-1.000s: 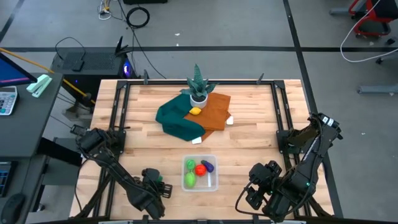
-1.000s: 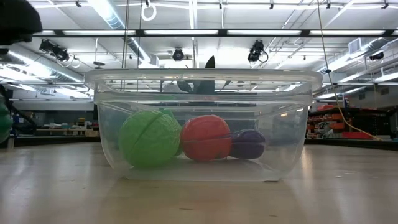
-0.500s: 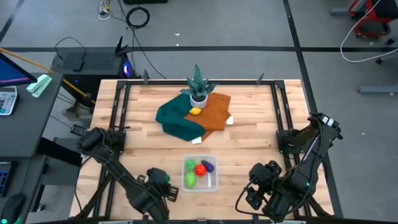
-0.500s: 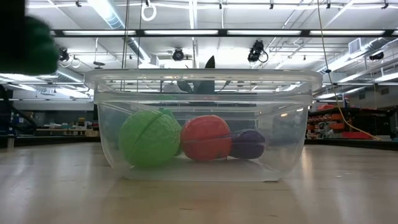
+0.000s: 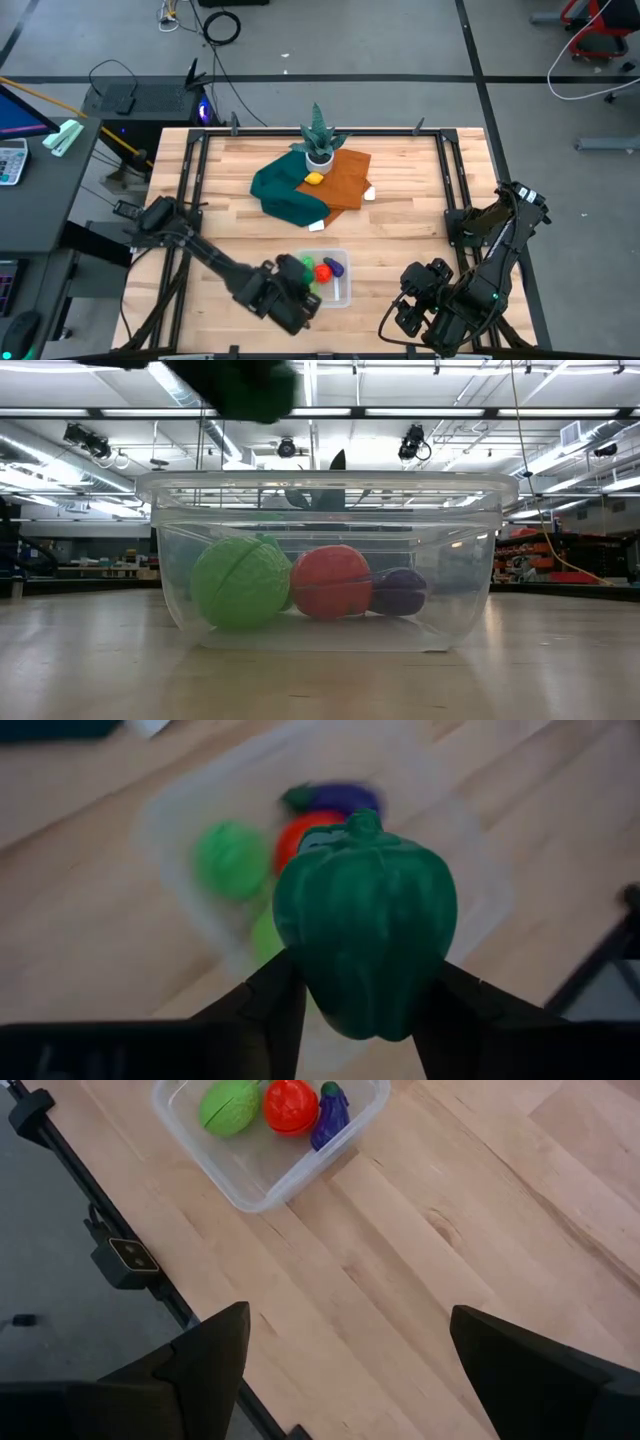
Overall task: Pick and placing Produce into tupperware
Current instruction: Put the green bell pepper into the transparent bin
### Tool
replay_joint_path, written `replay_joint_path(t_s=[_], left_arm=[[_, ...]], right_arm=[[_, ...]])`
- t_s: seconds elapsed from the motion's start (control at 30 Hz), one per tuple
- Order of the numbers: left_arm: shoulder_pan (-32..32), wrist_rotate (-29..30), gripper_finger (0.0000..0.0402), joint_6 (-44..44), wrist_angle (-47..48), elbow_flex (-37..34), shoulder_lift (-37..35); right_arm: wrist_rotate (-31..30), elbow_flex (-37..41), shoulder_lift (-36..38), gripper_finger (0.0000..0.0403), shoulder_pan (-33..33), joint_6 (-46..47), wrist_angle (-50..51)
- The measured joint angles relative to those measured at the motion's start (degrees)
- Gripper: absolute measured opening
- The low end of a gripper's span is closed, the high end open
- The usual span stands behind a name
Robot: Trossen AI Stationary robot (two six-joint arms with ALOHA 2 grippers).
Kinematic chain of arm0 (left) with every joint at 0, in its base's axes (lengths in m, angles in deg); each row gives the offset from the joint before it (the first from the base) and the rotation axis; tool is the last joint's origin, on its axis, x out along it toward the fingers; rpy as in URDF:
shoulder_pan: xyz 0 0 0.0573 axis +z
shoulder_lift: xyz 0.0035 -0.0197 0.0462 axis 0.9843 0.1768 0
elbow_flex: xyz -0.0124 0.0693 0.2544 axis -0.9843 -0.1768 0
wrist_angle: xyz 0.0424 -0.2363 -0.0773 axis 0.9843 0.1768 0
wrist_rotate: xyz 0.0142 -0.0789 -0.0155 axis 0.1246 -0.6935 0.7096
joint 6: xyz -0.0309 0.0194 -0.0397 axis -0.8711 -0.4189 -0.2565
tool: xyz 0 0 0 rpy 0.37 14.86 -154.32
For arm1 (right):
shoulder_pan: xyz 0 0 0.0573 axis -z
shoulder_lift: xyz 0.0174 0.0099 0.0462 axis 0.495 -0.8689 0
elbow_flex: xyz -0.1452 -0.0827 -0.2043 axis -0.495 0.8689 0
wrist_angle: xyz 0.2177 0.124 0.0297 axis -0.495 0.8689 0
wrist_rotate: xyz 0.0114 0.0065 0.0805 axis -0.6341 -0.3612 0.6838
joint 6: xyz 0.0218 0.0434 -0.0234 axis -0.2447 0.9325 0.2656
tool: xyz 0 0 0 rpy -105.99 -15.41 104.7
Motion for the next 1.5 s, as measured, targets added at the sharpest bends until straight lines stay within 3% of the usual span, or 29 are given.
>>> replay_joint_path(t_s=[0.37, 0.77, 1.03, 1.5], left_arm=[[5.45, -4.20, 0.0159, 11.12, -5.58, -0.39, 0.00], [5.04, -5.84, 0.0155, 13.19, -6.76, -0.49, 1.44], [6.41, -11.38, 0.0148, 15.14, -8.53, -0.52, 6.00], [7.43, -13.35, 0.0166, 18.66, -10.51, -0.46, 7.06]], right_arm=[[0.02, 0.00, 0.02, 0.0309, -0.02, 2.60, 0.02], [0.15, 0.00, 0.02, 0.0309, -0.04, 2.92, 0.03], [0.26, 0.00, 0.02, 0.0309, -0.04, 3.65, 0.04], [0.53, 0.00, 0.02, 0.0309, -0.48, 4.57, -0.13]])
